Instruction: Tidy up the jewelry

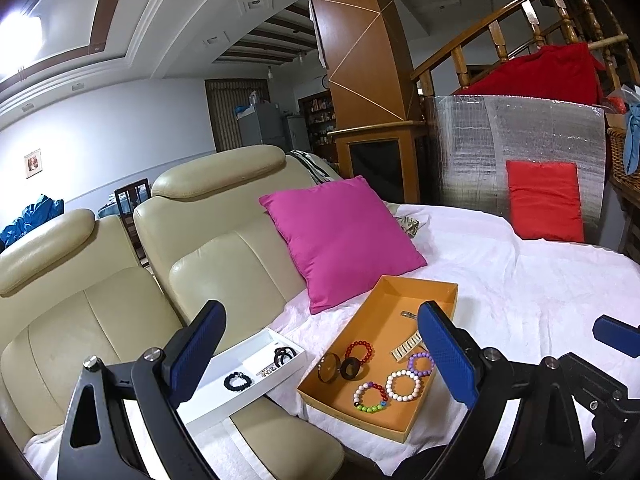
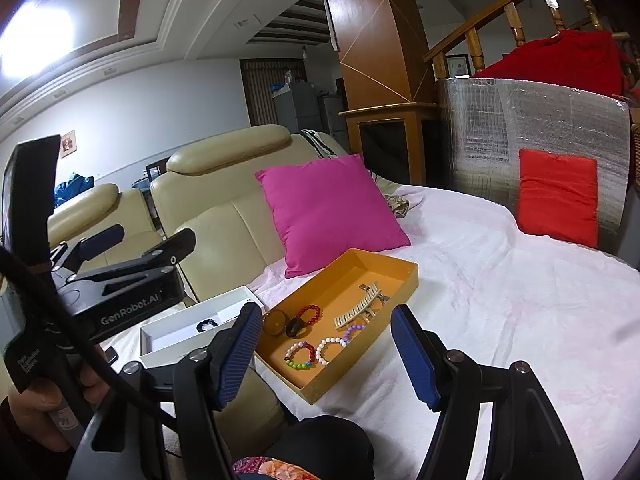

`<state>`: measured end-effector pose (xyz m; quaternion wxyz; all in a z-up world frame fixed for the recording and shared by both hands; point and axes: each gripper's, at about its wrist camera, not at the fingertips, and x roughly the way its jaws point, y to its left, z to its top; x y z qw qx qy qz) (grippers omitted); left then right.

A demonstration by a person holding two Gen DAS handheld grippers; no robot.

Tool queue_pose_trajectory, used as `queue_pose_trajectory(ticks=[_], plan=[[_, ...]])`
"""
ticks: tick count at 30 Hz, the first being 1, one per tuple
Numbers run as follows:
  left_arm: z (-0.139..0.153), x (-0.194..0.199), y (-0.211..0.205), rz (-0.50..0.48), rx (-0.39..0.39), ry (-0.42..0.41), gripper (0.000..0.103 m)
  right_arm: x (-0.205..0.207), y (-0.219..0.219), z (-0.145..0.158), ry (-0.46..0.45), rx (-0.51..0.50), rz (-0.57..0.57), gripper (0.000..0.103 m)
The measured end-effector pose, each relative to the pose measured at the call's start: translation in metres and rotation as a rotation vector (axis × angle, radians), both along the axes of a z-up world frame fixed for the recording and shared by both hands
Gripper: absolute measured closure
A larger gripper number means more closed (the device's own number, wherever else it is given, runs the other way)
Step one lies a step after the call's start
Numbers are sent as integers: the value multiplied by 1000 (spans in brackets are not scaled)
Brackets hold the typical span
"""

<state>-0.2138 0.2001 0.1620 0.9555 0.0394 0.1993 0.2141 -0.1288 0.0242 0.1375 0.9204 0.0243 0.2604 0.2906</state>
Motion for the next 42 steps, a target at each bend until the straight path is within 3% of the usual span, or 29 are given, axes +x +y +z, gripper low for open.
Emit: queue_pose_trajectory(ticks=[27, 42], plan=[[-5, 4, 29, 33, -33, -2, 7, 8, 31, -3, -14, -61, 39, 32], [-19, 31, 29, 16, -17, 8, 7, 41, 40, -20, 32, -38, 39, 32]])
